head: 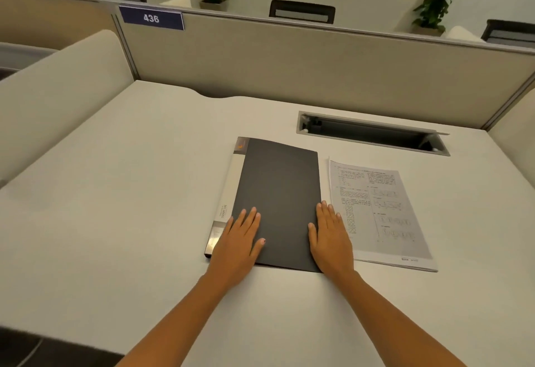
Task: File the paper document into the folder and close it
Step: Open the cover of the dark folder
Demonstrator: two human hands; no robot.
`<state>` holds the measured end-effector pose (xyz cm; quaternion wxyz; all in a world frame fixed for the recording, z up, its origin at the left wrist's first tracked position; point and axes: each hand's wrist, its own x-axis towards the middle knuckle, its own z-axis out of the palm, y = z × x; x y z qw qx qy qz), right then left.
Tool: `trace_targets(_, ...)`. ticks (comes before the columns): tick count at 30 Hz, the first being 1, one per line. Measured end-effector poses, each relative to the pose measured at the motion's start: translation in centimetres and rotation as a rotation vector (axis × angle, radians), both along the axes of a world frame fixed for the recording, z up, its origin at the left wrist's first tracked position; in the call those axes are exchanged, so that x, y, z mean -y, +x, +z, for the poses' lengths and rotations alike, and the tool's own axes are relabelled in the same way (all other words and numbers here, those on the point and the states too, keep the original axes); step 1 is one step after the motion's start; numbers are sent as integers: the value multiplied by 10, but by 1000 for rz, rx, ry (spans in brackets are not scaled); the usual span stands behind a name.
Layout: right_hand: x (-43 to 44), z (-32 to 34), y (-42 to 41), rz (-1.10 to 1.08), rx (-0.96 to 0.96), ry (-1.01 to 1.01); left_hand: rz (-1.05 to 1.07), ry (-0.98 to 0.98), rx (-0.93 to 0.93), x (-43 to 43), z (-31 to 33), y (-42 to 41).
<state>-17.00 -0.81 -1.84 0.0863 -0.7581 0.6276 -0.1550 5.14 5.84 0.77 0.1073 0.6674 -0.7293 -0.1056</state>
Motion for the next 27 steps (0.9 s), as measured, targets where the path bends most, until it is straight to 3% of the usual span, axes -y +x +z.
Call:
trace_targets(10, 0, 4, 1, -14, 81, 33, 6, -16, 113, -32, 0, 28)
trace_targets(14, -3, 15, -2, -133, 427, 105, 66, -121, 67, -36, 6, 22)
trace_targets(18, -5, 23, -4, -157, 622, 113, 153, -194, -226, -42, 4, 22)
trace_targets(24, -12, 22, 6, -68, 425, 112, 311, -249, -934, -47, 16, 24)
trace_targets(27, -15, 21, 20, 5, 345, 92, 539, -256, -1088, -50, 24, 26)
